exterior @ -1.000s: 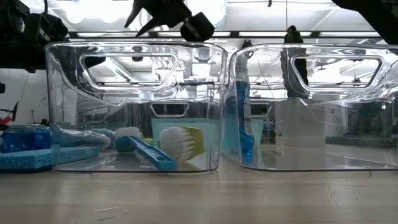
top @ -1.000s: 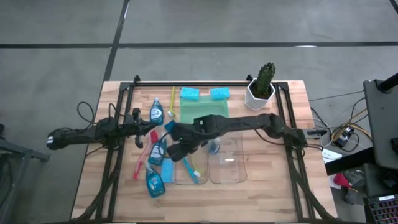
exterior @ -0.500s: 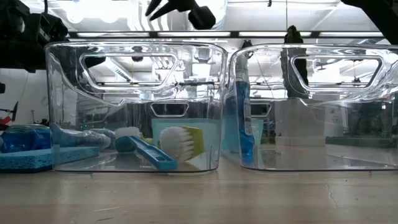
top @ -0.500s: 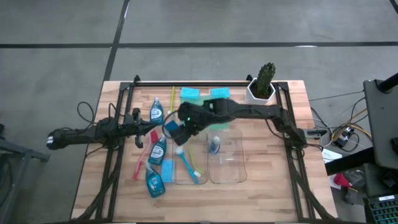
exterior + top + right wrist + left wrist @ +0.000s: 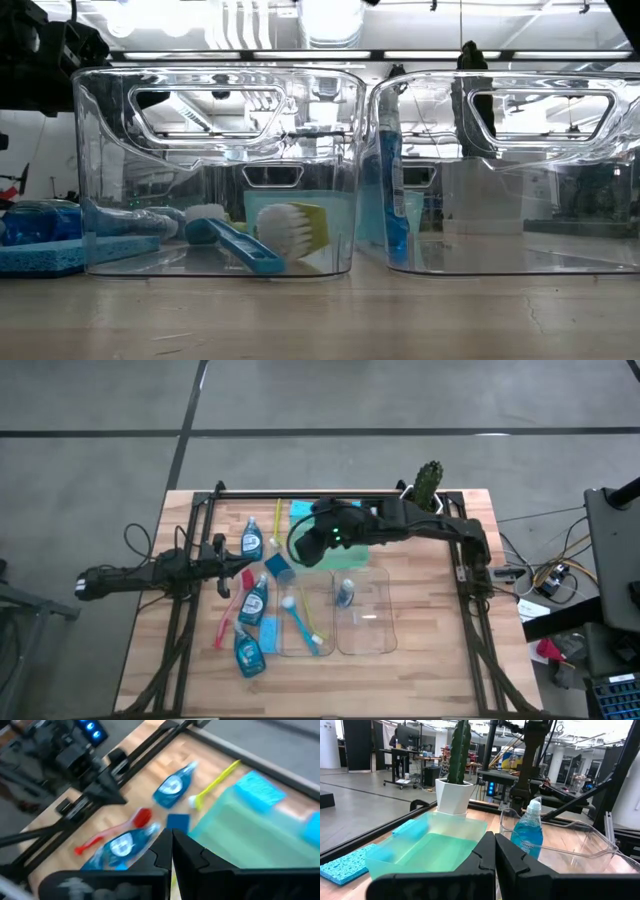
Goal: Pick & Place Kitchen Sink Supplies
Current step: Put the blue sponge into the green bin
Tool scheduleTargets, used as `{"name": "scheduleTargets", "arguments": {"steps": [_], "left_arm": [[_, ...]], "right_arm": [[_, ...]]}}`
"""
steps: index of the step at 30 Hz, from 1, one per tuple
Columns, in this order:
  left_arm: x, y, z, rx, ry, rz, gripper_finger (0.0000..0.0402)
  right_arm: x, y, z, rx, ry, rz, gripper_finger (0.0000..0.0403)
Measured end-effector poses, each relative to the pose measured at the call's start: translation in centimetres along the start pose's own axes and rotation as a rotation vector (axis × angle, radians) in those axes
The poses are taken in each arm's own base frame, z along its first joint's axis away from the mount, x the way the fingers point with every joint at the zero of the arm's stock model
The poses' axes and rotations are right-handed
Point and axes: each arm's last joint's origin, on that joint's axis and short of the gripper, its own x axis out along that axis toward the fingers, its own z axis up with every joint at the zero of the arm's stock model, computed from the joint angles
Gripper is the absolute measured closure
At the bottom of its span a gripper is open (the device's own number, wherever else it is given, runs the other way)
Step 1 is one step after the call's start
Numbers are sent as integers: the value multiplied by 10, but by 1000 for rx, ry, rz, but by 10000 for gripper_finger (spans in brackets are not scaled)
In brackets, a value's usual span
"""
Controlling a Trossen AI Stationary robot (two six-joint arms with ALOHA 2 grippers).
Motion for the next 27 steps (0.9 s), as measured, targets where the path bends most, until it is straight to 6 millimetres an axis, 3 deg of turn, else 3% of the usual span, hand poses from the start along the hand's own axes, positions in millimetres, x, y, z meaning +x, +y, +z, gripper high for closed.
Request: {"name": "scheduleTargets", "arguments": {"steps": [10, 19, 27], "left_arm": [[0, 0, 0, 0, -1, 0, 401], [0, 0, 0, 0, 0, 0, 401], [0, 0, 0, 0, 0, 0, 401]], "right_arm": [[-20, -14, 11, -32, -164, -178, 394], [-5, -39, 28, -126, -6, -87, 388], [2, -75, 42, -30, 52, -202, 329]]}}
